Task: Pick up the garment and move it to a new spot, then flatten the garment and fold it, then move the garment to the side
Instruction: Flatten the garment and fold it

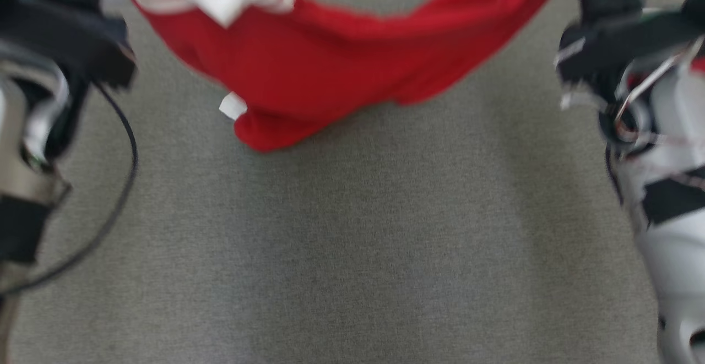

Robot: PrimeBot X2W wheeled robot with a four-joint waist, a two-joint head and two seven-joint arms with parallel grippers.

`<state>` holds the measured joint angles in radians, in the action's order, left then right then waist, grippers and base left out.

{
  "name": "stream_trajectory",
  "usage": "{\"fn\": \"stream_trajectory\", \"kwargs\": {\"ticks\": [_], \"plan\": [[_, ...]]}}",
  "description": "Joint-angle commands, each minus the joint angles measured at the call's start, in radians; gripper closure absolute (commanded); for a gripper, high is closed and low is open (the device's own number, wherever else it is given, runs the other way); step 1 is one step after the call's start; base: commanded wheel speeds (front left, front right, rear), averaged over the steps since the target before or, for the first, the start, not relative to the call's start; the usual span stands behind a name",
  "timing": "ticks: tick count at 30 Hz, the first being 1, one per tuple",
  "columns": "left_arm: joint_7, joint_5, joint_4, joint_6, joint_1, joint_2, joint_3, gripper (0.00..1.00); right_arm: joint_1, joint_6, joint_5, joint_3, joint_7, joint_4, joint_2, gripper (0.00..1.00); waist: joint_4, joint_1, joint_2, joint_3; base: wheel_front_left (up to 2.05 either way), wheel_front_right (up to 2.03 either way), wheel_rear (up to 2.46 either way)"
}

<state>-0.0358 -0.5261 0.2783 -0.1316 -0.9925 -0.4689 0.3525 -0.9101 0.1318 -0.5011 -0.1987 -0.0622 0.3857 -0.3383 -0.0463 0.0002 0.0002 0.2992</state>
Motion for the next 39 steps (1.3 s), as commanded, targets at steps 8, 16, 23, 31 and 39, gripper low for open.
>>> {"fn": "stream_trajectory", "kwargs": {"ticks": [8, 16, 23, 31, 39], "plan": [[0.027, -0.091, 0.182, 0.002, -0.408, -0.054, 0.034, 1.00, -0.422, -0.003, -0.041, -0.012, 0.085, 0.127, 0.023, 1.00, -0.036, -0.0002, -0.0002, 0.280, 0.00, 0.00, 0.00], [0.005, -0.096, 0.318, 0.002, -0.750, -0.039, 0.136, 1.00, -0.765, -0.003, -0.054, -0.014, 0.113, 0.280, 0.037, 1.00, -0.034, -0.0002, -0.0002, 0.357, 0.00, 0.00, 0.00], [-0.034, -0.117, 0.451, 0.002, -0.984, -0.008, 0.195, 1.00, -0.981, -0.003, -0.029, -0.044, 0.102, 0.387, 0.044, 1.00, -0.020, -0.0002, -0.0002, 0.384, 0.00, 0.00, 0.00], [-0.090, -0.131, 0.565, 0.002, -1.161, 0.019, 0.272, 1.00, -1.113, -0.003, 0.001, -0.083, 0.077, 0.478, 0.047, 1.00, -0.009, -0.0002, -0.0002, 0.393, 0.00, 0.00, 0.00], [-0.126, -0.186, 0.628, 0.002, -1.220, 0.030, 0.351, 1.00, -1.152, -0.003, -0.014, -0.137, 0.043, 0.530, 0.034, 1.00, -0.011, -0.0002, -0.0002, 0.415, 0.00, 0.00, 0.00]]}}
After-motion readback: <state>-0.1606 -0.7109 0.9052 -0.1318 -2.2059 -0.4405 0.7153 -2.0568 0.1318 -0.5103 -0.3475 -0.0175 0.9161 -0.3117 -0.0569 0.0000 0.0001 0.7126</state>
